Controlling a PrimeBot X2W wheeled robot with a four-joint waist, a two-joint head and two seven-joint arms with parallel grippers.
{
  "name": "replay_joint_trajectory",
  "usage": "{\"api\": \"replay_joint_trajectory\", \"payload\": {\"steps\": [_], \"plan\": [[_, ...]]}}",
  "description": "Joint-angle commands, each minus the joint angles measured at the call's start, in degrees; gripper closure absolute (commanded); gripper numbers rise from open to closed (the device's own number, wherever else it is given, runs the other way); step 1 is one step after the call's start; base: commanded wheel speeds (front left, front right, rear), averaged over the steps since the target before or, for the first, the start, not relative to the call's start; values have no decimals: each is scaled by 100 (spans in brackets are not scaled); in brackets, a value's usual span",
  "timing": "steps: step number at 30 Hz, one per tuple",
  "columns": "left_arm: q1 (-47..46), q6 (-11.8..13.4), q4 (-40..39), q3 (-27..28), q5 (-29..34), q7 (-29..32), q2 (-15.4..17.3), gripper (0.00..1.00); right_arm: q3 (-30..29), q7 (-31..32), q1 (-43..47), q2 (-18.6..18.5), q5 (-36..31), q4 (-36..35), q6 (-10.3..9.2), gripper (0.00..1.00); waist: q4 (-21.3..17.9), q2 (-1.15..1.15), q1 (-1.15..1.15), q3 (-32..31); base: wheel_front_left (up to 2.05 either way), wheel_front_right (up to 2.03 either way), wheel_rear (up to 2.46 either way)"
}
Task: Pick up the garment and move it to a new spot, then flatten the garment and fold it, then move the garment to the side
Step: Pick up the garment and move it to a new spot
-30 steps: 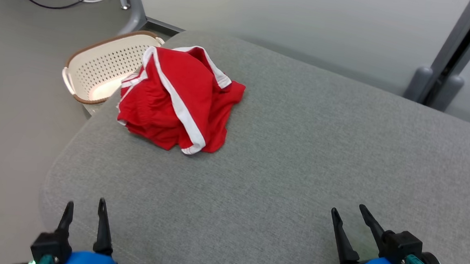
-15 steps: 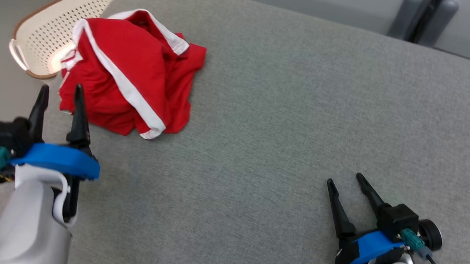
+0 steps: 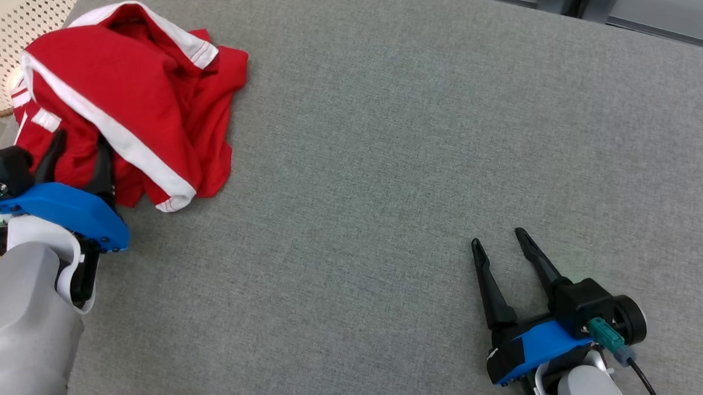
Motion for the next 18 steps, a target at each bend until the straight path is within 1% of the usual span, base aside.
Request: {"api": "replay_joint_trajectory", "payload": {"steps": [1,5,8,9,10,13,15,18], "plan": [[-126,-1,147,-46,-54,6,39,100,-123,56,118,-155,23,258,-13,0,-24,0,0,-8,0,0,0],[-290,-1,448,-152,-31,-44,120,100,-133,55,131,-147,88,248,-13,0,-58,0,0,-89,0,0,0],[-378,-1,352,-115,41,-59,162,100,-106,49,159,-130,156,225,-12,0,-65,0,0,-178,0,0,0],[-422,-1,7,36,145,-60,234,100,-69,47,154,-115,252,206,-12,0,-82,0,0,-281,0,0,0],[-422,-1,7,36,145,-60,234,100,-69,47,154,-115,252,206,-12,0,-82,0,0,-281,0,0,0],[-314,-1,-661,277,444,-62,314,100,19,34,159,-103,402,175,-9,0,-147,0,0,-478,0,0,0],[-196,-1,-1135,403,691,-62,300,100,72,32,190,-101,511,172,-8,0,-221,0,0,-634,0,0,0],[-73,-1,-1780,450,999,-63,211,100,134,30,260,-101,673,177,-8,0,-375,0,0,-835,0,0,0]]}}
